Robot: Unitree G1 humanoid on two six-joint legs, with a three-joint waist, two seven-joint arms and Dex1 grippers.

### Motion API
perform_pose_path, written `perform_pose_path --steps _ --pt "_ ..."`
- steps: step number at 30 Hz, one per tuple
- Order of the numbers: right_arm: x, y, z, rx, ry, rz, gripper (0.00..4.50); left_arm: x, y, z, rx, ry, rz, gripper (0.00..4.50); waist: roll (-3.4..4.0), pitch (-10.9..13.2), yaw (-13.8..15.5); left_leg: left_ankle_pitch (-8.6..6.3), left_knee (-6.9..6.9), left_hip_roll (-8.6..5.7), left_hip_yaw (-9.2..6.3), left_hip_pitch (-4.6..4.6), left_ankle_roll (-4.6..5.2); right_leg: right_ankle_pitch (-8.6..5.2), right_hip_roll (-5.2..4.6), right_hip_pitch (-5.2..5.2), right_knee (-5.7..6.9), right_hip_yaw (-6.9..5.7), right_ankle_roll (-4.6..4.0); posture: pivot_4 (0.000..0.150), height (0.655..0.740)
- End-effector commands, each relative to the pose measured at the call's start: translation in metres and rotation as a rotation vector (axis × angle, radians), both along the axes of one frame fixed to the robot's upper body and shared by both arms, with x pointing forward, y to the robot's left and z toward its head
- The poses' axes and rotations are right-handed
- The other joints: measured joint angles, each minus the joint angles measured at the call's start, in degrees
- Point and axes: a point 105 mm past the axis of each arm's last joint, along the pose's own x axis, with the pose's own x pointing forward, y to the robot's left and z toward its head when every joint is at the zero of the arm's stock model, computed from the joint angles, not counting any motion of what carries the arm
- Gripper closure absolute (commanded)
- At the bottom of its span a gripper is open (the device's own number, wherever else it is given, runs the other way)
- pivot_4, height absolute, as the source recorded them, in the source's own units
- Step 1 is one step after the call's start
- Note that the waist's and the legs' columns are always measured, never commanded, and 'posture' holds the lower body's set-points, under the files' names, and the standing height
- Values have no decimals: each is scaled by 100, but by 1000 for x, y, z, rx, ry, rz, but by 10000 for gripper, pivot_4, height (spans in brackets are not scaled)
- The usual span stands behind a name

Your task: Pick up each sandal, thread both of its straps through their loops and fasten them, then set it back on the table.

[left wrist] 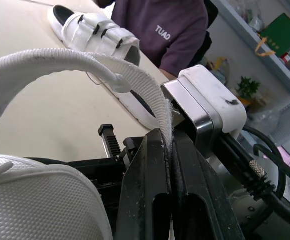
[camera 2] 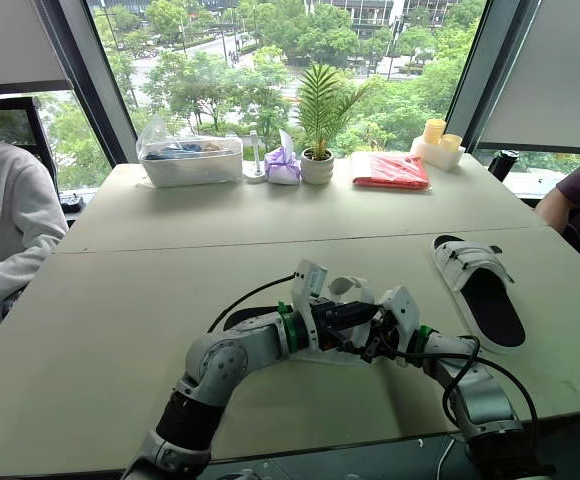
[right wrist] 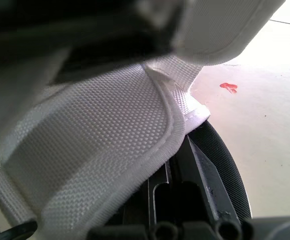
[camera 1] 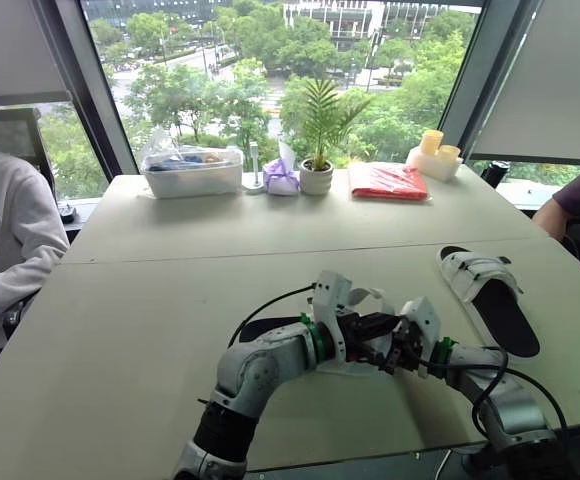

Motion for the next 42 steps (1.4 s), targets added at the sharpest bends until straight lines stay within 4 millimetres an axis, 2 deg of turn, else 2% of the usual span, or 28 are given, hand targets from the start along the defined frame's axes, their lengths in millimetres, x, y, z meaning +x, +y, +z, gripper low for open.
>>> perform_pose_path --steps 1,5,15,23,29,42 --pt "-14 -4 -35 -33 149 -19 45000 -7 1 25 -112 -54 -40 44462 0 0 1 0 1 0 0 -1 0 0 0 0 -1 0 0 1500 7388" --pt "-16 -5 -35 -34 153 -18 45000 -10 6 35 -162 -49 -65 44462 0 0 1 0 1 0 0 -2 1 0 0 0 -4 0 0 1500 7388" --pt "-26 -7 -38 -40 180 -17 45000 -8 9 39 -138 -130 -49 44462 0 0 88 -4 -3 -1 0 -3 6 0 0 0 -7 -2 1 1500 7388" --pt "-37 -7 -40 -39 200 -22 45000 -17 0 29 -126 -101 -95 44462 2 -1 154 -8 -3 -1 0 -4 12 -1 0 -3 -14 -3 0 1500 7388" --pt "-43 -6 -41 -33 211 -33 45000 -14 -3 18 -108 -77 -93 44462 3 -2 157 -12 -3 -1 0 -4 11 -1 0 -1 -13 -5 0 1500 7388" --pt "-41 -7 -40 -34 208 -40 45000 -9 -1 -7 -31 -137 -92 44462 5 -4 154 -13 -1 -1 0 -2 12 -1 0 -2 -13 -5 0 1500 7388"
